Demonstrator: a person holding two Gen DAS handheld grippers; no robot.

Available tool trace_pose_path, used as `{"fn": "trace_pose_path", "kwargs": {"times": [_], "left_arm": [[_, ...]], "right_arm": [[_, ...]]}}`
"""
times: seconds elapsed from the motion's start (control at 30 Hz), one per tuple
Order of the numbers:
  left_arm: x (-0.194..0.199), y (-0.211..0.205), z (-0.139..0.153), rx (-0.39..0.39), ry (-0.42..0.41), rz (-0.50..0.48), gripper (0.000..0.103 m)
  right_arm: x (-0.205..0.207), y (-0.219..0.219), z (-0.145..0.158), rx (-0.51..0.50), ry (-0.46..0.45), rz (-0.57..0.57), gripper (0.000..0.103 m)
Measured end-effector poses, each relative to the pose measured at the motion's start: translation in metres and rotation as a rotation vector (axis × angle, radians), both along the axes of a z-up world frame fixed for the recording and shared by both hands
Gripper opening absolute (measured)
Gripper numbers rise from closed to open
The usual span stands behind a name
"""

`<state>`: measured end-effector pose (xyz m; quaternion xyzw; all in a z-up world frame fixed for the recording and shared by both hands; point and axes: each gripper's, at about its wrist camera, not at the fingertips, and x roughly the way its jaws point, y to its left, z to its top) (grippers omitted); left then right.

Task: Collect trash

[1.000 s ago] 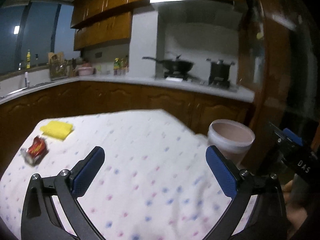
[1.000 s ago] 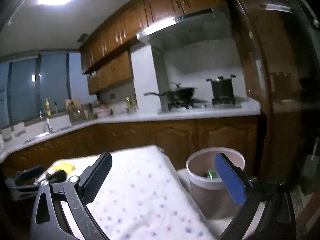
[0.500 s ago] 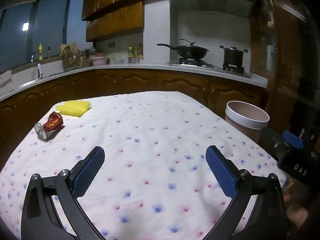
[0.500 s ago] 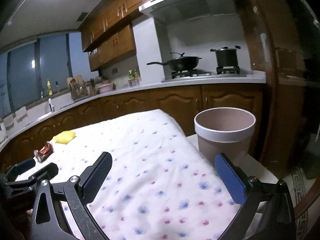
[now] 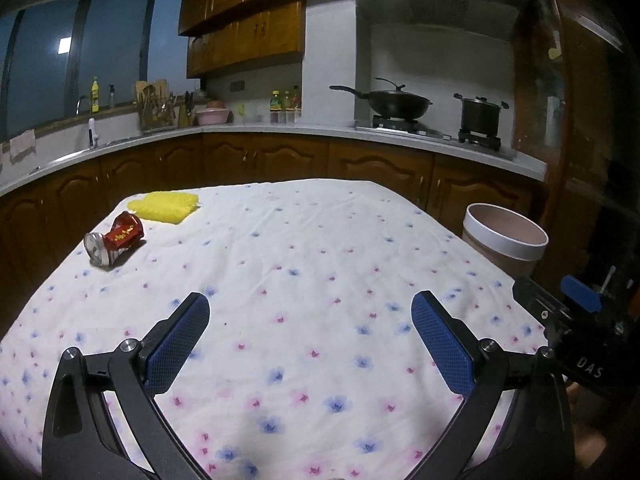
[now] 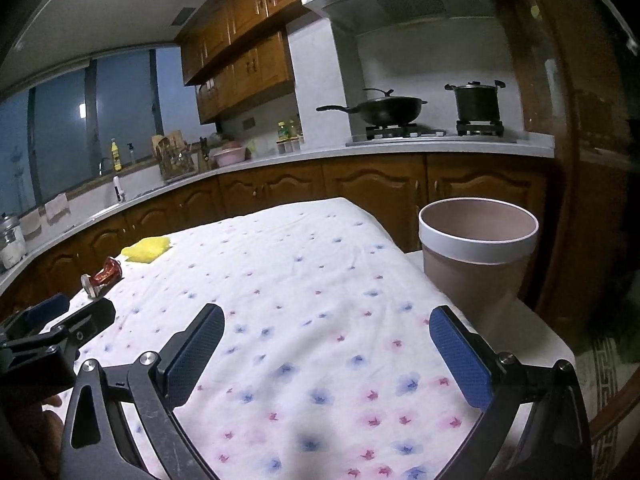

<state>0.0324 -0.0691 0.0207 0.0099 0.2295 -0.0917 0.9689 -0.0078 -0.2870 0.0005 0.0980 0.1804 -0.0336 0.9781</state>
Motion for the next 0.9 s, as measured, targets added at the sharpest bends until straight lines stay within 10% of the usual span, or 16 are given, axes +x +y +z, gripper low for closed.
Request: {"fn": "trace_pose_path", "kwargs": {"times": [0.9], "left_arm": [[0.0000, 0.0003, 0.0052, 0.015, -0.007, -0.024, 0.103]], "right_arm": [[-0.0062, -0.0013, 0.0062, 0.004, -0.015, -0.006, 0.103]]}}
